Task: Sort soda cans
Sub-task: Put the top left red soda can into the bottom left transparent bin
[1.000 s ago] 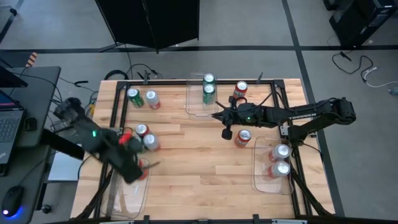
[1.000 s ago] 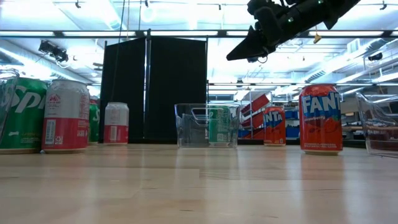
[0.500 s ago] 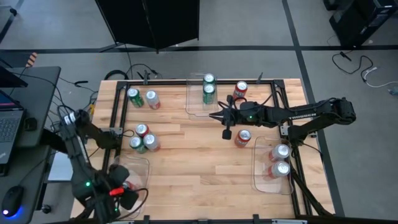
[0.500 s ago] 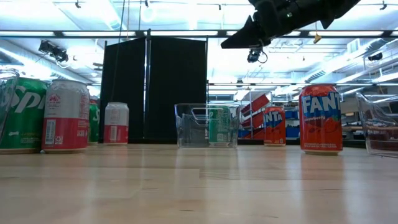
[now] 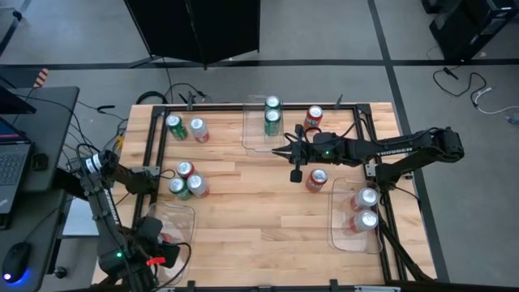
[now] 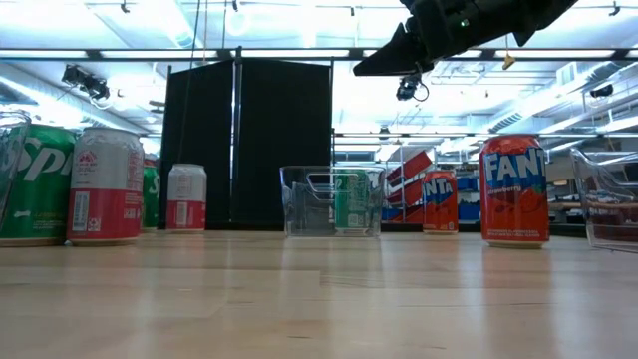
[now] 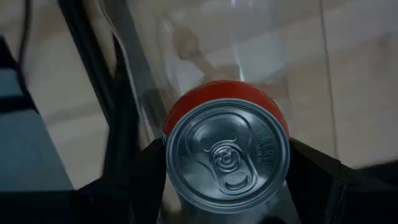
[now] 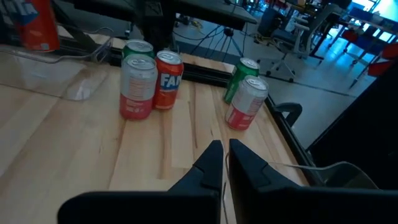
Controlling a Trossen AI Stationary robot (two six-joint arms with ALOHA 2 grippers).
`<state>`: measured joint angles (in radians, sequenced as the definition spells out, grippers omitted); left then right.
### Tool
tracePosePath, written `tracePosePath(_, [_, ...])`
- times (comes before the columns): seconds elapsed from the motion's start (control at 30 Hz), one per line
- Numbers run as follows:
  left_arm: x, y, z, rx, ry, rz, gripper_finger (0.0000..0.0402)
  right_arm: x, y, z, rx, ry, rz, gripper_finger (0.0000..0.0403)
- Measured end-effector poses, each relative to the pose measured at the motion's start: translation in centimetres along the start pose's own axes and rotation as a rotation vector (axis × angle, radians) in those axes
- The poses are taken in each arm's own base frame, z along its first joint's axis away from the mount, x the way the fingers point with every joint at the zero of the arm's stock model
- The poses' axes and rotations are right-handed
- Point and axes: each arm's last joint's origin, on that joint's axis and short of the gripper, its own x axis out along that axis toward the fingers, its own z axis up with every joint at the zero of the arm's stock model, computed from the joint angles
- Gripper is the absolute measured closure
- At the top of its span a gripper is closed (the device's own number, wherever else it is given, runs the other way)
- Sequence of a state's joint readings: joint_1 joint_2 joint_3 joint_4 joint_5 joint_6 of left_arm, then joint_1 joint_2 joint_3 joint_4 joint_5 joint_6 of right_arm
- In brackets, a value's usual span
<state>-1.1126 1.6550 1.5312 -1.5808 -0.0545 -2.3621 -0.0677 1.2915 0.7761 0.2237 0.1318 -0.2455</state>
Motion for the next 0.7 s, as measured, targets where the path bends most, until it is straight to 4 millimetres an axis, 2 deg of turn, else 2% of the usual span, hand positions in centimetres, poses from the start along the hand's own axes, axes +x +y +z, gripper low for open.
tracePosePath(0.2, [2.4,0.3,0.3,0.021,-0.084,0.019,0.0133,0.0,0.0,0.0,-0.001,0.000,0.001,0.0389])
tracePosePath(0.3, [3.3,0.3,0.2,0.019,-0.061,0.008,0.0133,0.0,0.0,0.0,-0.001,0.000,0.001,0.0389])
tracePosePath(0.7, [4.5,0.4,-0.2,0.001,0.019,0.054,0.0133,0.0,0.0,0.0,-0.001,0.000,0.001,0.0389])
